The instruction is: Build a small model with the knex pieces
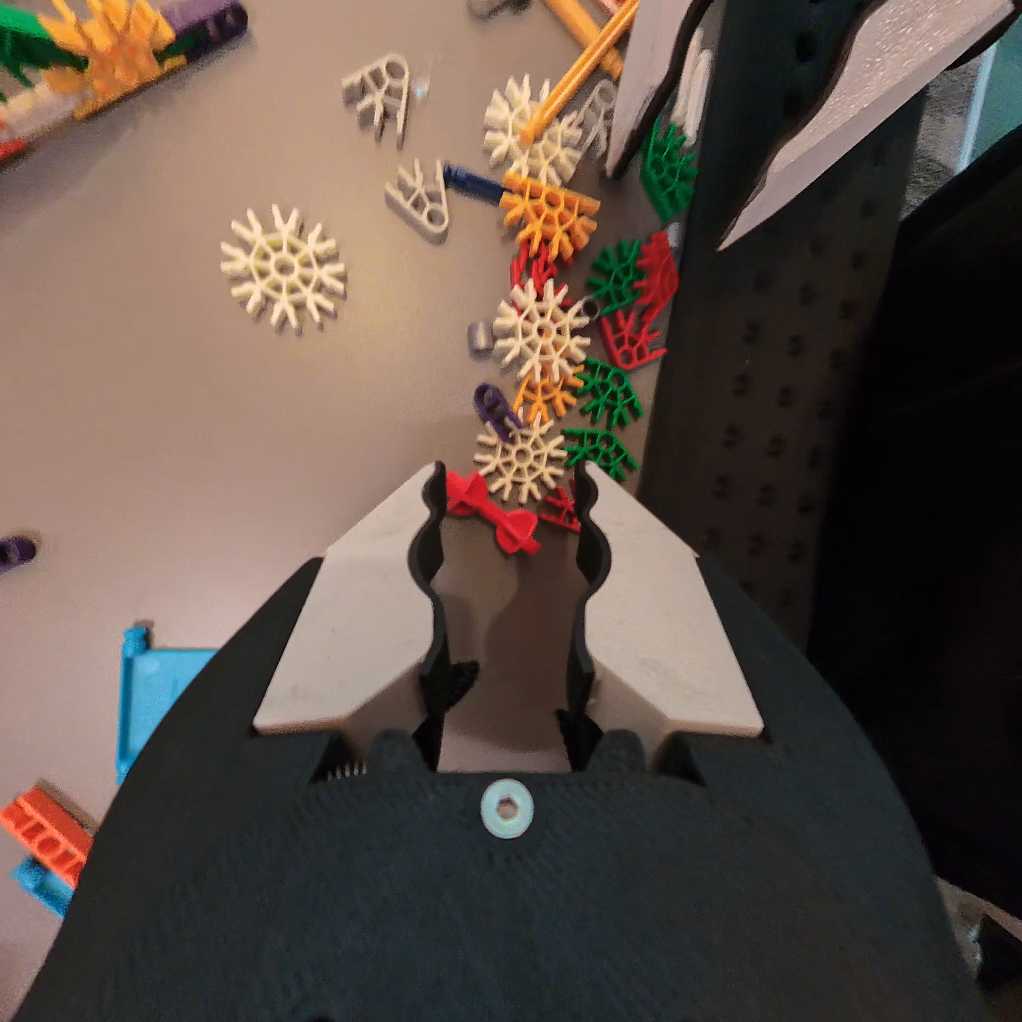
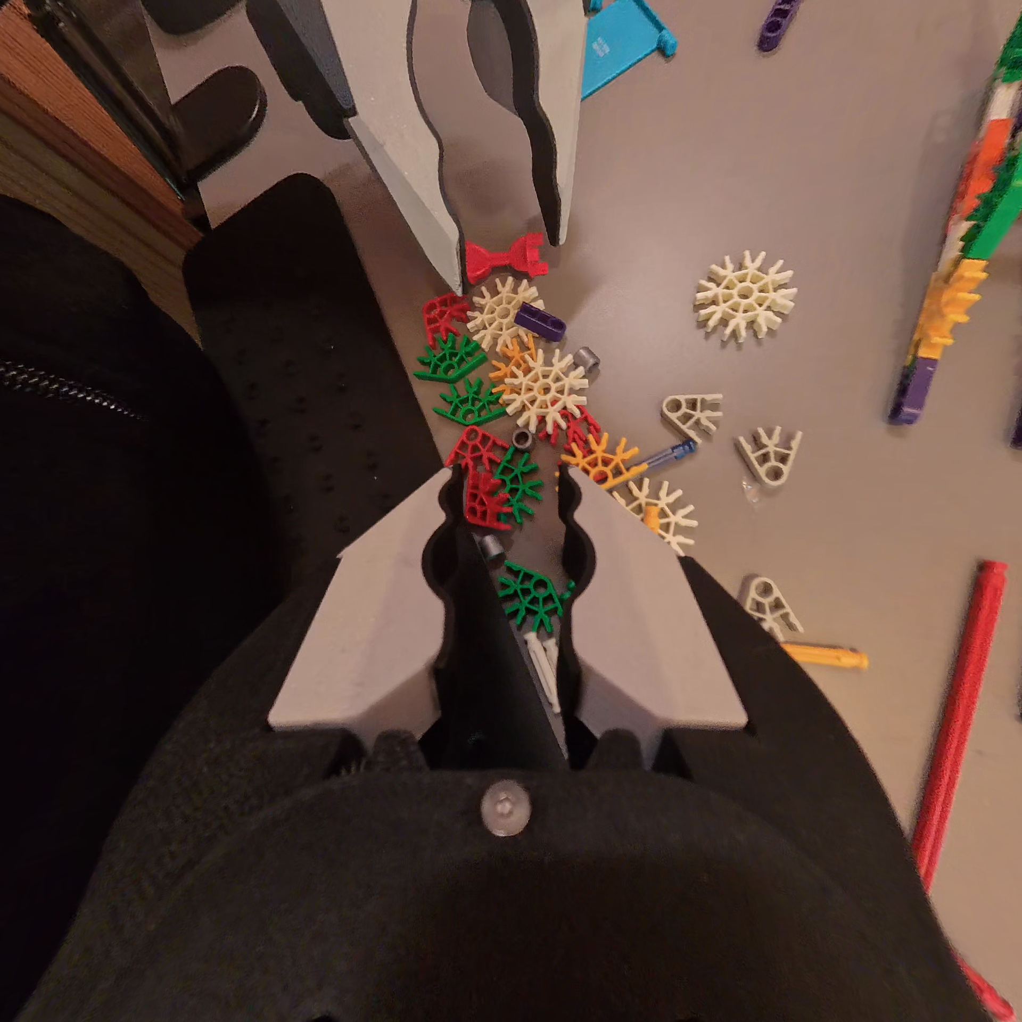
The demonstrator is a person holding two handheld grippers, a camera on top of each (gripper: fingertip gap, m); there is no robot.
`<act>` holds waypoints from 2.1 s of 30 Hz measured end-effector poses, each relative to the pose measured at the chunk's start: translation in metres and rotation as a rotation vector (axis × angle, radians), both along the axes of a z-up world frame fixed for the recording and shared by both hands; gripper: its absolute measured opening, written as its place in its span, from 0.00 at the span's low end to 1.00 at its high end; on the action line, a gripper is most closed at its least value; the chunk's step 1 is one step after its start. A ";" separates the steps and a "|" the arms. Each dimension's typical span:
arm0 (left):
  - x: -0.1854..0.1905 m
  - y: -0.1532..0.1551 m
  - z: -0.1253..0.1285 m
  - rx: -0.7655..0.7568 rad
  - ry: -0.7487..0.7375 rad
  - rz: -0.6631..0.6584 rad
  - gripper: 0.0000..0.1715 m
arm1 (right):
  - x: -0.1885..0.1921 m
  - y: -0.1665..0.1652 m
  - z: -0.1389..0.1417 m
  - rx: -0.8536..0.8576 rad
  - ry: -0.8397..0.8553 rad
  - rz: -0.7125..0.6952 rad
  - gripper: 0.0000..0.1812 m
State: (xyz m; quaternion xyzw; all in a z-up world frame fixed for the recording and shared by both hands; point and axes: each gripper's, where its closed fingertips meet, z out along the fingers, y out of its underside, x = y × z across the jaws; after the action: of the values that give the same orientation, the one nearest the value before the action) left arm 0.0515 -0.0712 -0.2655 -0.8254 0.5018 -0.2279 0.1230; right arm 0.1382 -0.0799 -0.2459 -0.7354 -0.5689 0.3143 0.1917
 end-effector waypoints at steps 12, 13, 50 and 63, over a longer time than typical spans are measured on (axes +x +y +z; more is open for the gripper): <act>0.004 -0.012 0.020 0.173 -0.079 -0.035 0.24 | -0.017 0.004 -0.003 0.029 0.005 -0.034 0.20; 0.005 -0.013 0.017 0.173 -0.072 -0.039 0.25 | -0.017 0.006 -0.006 0.034 0.001 -0.031 0.20; 0.034 -0.015 -0.015 0.176 -0.001 0.045 0.20 | -0.035 -0.003 -0.038 0.029 -0.086 0.144 0.14; 0.040 -0.014 -0.008 0.280 -0.039 0.040 0.16 | -0.028 0.004 -0.037 0.019 -0.084 0.027 0.03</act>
State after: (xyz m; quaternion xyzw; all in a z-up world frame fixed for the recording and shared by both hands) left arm 0.0916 -0.0856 -0.2731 -0.8055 0.5095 -0.1691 0.2509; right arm 0.1104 -0.0759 -0.2829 -0.7384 -0.5894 0.2800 0.1704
